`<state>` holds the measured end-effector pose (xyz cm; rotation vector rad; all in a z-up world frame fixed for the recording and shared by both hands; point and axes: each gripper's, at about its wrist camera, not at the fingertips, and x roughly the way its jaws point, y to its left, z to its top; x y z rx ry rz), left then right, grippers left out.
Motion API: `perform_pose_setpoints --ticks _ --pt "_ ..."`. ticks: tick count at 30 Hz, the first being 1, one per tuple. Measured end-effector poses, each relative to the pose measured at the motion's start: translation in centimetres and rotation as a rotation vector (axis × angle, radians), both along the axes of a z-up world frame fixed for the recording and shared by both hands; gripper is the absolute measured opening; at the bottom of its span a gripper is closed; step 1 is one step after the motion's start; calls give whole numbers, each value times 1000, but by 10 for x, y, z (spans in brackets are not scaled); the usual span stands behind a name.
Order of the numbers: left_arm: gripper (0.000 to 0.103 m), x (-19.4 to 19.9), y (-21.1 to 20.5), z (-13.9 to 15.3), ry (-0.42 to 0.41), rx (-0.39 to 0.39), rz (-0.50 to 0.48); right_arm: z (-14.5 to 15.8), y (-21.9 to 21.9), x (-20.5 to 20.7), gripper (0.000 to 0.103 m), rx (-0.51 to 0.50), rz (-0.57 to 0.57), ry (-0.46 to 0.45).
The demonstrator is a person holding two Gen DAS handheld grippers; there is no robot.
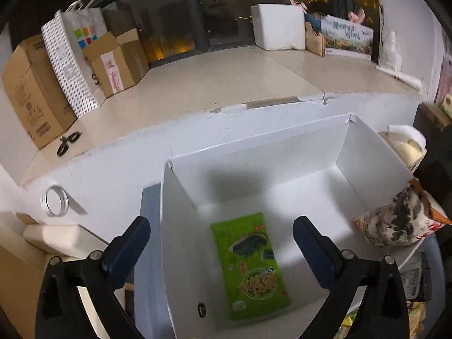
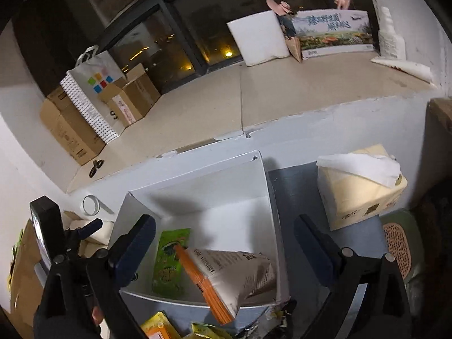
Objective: Organize snacks
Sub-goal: 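Grasp the tall cream biscuit bag with the right gripper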
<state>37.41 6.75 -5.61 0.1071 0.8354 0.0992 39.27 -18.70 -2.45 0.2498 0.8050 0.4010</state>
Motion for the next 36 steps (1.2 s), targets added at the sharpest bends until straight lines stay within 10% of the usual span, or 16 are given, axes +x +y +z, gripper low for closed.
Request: perform_pose_setpoints --ticks 7,17,27,36 --pt "103 -64 11 17 -80 -199 -8 22 -7 -42 103 -13 25 -102" --pt "103 -199 -13 15 -109 -199 -83 28 -27 -180 103 -72 100 -284" --pt "103 -295 -38 -7 -131 -189 -15 -72 -30 -270 103 -205 61 -130" --pt "103 -309 -40 -15 -99 -238 18 -99 -19 -256 103 -234 81 -27"
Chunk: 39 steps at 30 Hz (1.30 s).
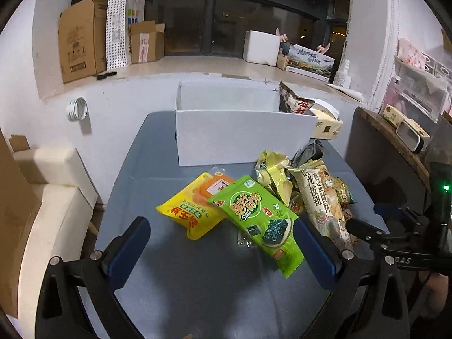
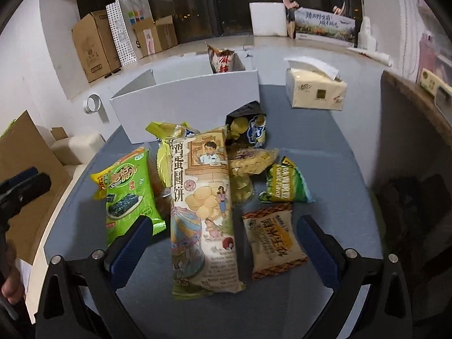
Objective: Organize snacks
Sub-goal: 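Grasp the tall cream biscuit bag with the right gripper, then drop the biscuit bag in the box with the right gripper while the left drops a green seaweed bag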
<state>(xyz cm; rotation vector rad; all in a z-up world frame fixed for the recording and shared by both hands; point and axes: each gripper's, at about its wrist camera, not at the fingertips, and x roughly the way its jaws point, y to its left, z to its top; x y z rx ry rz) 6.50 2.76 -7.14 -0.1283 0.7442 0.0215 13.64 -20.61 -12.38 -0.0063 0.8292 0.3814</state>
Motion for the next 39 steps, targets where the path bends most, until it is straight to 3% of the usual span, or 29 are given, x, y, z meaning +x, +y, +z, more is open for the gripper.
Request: perform_pose_setpoints --ticks 11,12,13,14,15,20,28,39 --pt "103 -1 9 -5 16 -13 41 -36 28 34 103 -68 57 115" --pt "103 -1 10 -6 19 -18 41 -38 30 35 93 -72 68 119" --pt "103 0 10 -7 24 -24 38 -40 31 35 57 -69 78 124" --pt "103 0 10 -8 26 -28 36 -41 31 36 42 -51 90 132" --pt "103 1 9 -8 29 -27 33 -39 30 34 39 -49 89 120" --pt "103 6 0 -12 50 -14 13 -27 26 22 37 -40 112 79" --pt "103 32 -28 -26 155 -12 -6 11 -5 -7 37 6 80 -31" --pt "103 98 -61 -58 326 17 158 33 -47 -28 37 12 -9 -90"
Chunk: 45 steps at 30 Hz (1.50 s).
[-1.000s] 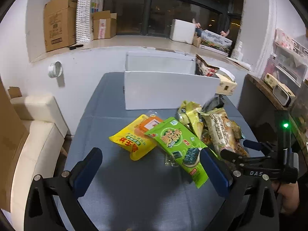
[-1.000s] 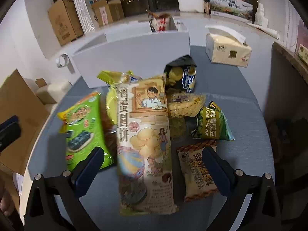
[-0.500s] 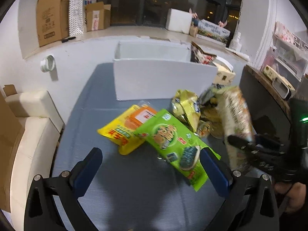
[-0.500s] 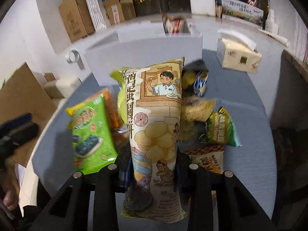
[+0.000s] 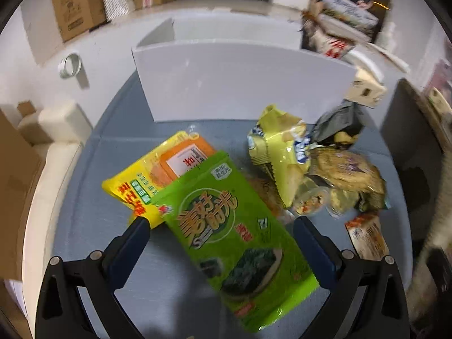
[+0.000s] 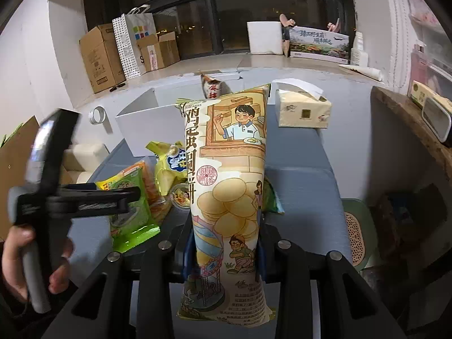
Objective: Organize snacks
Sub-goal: 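Drop the biscuit bag in the box with the right gripper while the left drops a green seaweed bag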
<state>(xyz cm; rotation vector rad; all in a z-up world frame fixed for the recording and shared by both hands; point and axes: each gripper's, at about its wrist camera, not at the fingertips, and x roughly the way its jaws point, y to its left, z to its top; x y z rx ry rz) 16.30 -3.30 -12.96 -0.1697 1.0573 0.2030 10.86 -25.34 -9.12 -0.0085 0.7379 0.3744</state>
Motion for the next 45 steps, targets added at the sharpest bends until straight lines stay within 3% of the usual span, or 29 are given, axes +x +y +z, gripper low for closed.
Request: perform_pose_setpoints --ticks 5,6,7,9,15,21,24,28,34,37,39,45 --pt "102 8 -4 -15 35 9 29 -7 -3 3 37 11 -4 16" --pt "98 8 -5 -16 39 25 28 -8 -4 3 37 12 -6 18" --pt "87 6 -6 -17 42 32 20 -8 -4 2 37 12 -8 19" --pt "84 1 -5 -13 28 37 12 -8 -4 2 37 20 -6 20" --pt "81 -19 -4 18 -90 49 -65 -7 0 0 37 22 12 7" --pt "81 -43 4 62 -269 83 -153 3 3 -2 37 51 35 -19" --pt "81 -44 16 80 -320 117 -168 14 6 4 37 92 63 -27" --pt "81 -22 42 104 -365 99 -171 33 16 23 37 139 106 -40" --pt "81 35 70 137 -423 97 -188 74 49 91 37 192 152 -50" --pt "81 76 77 150 -428 140 -193 90 65 139 37 209 143 -45" --pt "81 100 77 155 -423 172 -206 99 81 177 37 169 128 -45" --pt "81 162 81 152 -373 226 -223 107 112 259 37 179 95 62"
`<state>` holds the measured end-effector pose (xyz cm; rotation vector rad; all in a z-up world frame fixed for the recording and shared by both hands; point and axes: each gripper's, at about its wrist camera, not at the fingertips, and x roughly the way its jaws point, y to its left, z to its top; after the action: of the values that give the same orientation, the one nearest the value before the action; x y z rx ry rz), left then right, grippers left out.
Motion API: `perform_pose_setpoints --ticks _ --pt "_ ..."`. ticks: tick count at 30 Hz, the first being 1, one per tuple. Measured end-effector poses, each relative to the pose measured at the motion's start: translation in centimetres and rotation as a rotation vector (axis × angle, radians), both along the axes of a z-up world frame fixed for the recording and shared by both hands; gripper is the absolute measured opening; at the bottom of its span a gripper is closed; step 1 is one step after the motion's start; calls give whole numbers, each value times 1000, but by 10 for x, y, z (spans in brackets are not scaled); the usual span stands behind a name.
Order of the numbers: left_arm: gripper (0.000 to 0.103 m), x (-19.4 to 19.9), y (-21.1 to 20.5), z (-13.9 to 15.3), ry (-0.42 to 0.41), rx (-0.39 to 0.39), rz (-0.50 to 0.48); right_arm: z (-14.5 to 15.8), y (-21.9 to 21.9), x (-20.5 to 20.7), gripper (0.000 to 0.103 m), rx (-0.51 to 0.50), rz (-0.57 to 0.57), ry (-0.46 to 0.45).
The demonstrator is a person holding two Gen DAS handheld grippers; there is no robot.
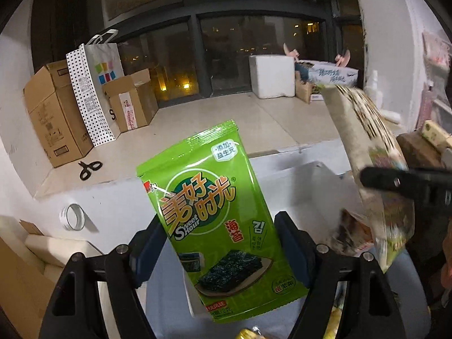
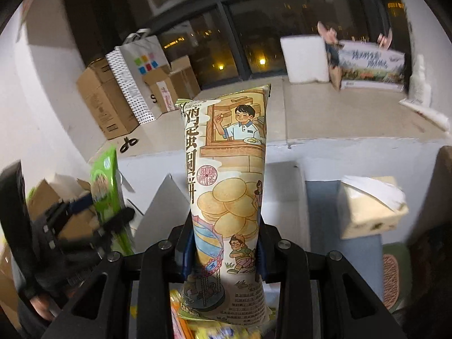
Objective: Organize snacks
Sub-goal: 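Drop the biscuit bag in the box with the right gripper while the left drops a green seaweed bag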
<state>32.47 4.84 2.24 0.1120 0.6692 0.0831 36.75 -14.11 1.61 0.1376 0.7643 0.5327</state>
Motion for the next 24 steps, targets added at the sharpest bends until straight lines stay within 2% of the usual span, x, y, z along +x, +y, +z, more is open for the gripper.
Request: perform_pose_setpoints --ticks 3,4,5,6,7,10,15,21,24 --pt "81 18 3 -8 22 20 6 -3 10 24 38 18 -20 48" --pt "84 22 3 -13 36 13 -8 -7 12 31 40 35 -32 71" --pt "92 26 5 -18 59 -6 -29 -10 12 34 44 46 -38 82" --pt "101 31 8 -25 83 -20 -41 -16 14 39 71 58 -43 106" --pt "103 34 10 -31 95 -19 -34 -21 15 42 103 63 -41 124" --pt "103 36 12 -46 129 -17 -36 -25 14 41 103 53 -50 94" --pt "103 27 19 -57 138 -48 -29 -18 5 35 103 31 -68 54" --pt "103 0 23 -47 120 -101 -47 -4 -4 14 103 35 -57 3" --pt "103 -24 20 -41 127 -85 -40 2 -11 -8 103 52 -27 -38"
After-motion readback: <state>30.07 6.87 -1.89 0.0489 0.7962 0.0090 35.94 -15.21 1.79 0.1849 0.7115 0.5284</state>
